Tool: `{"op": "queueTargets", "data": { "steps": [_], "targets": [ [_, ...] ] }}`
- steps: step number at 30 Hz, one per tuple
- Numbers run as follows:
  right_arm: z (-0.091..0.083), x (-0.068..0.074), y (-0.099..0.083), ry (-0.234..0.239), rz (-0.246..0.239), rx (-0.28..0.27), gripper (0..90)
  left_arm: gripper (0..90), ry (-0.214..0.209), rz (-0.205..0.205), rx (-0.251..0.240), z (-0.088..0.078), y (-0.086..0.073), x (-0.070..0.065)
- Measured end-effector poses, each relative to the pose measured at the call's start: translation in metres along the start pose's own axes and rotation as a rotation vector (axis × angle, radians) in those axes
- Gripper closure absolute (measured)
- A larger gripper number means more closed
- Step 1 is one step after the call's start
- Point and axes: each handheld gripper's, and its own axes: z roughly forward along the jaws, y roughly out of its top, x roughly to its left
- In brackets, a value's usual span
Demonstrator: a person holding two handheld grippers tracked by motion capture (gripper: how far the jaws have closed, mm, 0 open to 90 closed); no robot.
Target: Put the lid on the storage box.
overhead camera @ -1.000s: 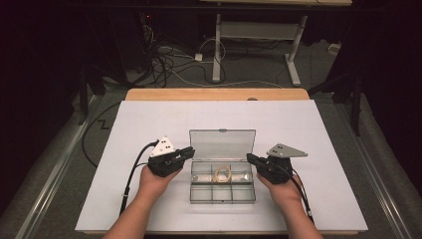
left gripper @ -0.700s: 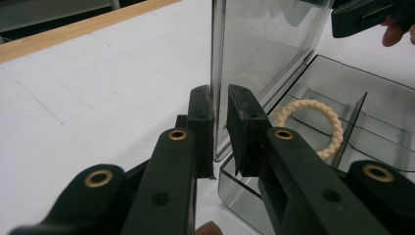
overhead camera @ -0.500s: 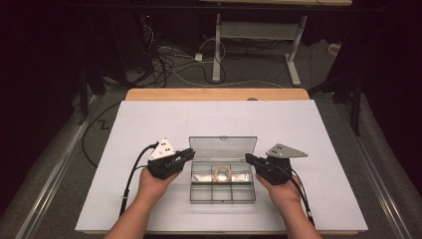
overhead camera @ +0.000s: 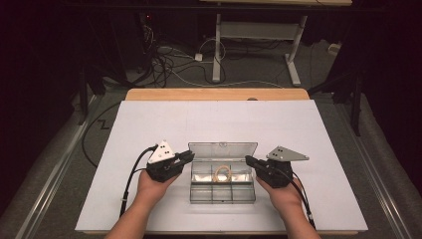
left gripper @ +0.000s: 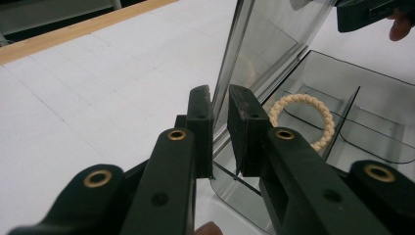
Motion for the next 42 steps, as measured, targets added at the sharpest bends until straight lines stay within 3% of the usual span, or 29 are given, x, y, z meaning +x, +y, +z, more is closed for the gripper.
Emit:
{"op": "queueTargets", "data": {
  "steps": [19, 34, 36, 39, 42],
  "targets": [
    [-0.005, 0.002, -0.005, -0.008, -0.004, -0.001, 90.0, 74.8, 0.01, 0.005, 0.01, -0.006, -0.008, -0.006],
    [-0.008, 0.005, -0.008, -0.006, -0.014, 0.008, 90.0, 68.5, -0.008, -0.075, 0.031, -0.024, -0.024, -0.005],
    [-0.008, 0.006, -0.009, -0.005, -0.016, 0.006, 90.0, 72.2, -0.019, -0.073, 0.054, -0.026, -0.026, -0.006],
    [-0.009, 0.007, -0.01, -0.004, -0.023, 0.008, 90.0, 83.5, -0.042, -0.081, 0.053, -0.028, -0.027, -0.01],
    [-0.009, 0.009, -0.011, -0.006, -0.035, 0.011, 90.0, 88.0, -0.071, -0.087, 0.053, -0.025, -0.025, -0.016]
  ]
}}
